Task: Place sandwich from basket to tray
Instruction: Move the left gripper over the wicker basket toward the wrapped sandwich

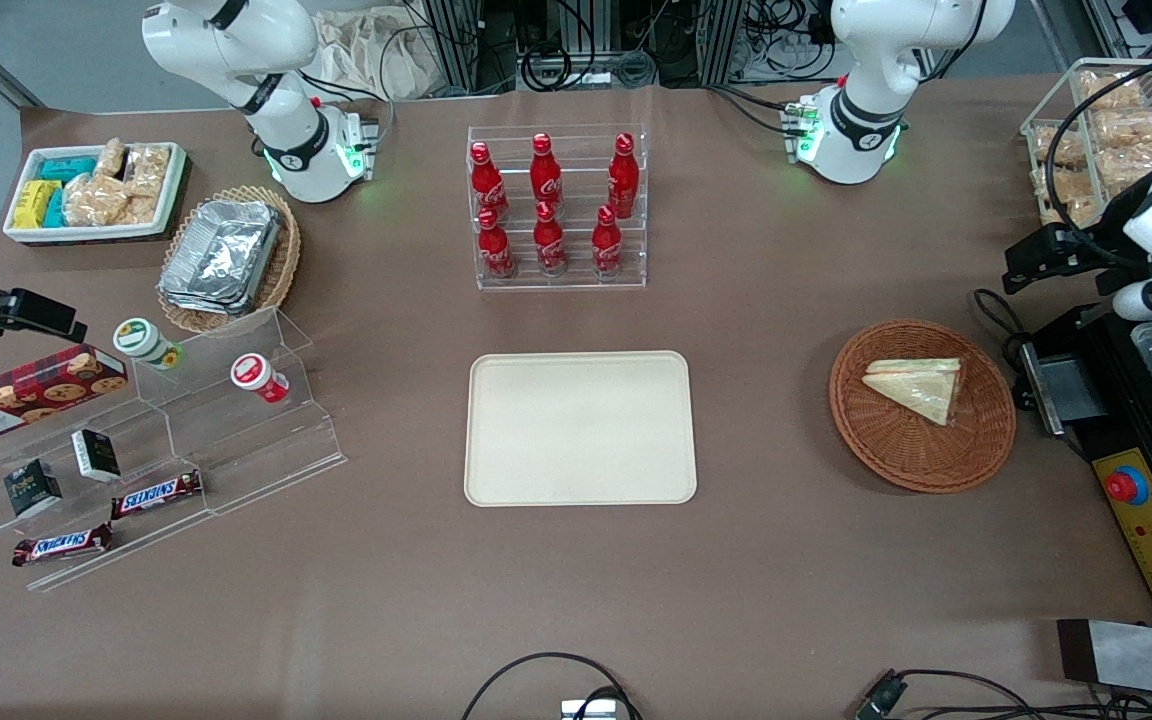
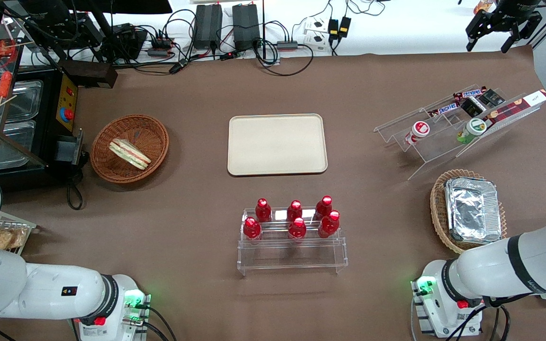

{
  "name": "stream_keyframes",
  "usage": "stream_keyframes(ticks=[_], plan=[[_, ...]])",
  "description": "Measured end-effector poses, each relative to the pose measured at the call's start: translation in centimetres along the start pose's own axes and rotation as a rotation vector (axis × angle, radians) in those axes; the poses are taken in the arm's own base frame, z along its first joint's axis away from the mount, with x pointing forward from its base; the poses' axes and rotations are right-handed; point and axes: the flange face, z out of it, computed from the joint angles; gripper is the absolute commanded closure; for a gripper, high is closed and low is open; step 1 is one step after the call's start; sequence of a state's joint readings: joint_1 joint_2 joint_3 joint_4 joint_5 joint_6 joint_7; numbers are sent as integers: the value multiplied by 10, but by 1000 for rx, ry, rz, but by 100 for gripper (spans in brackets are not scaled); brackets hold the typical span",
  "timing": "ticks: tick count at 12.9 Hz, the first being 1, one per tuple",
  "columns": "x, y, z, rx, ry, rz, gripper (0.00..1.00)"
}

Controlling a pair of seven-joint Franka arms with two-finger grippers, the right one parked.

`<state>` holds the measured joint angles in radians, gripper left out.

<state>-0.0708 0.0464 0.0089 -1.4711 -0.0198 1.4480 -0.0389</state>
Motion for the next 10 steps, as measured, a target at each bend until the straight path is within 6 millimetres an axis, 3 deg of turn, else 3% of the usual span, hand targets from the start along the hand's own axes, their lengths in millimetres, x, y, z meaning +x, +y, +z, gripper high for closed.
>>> stream_keyframes(ticks=[6,10], plan=[[2,1,3,1,-5,1,0],[17,-6,31,7,-52,-135,0]])
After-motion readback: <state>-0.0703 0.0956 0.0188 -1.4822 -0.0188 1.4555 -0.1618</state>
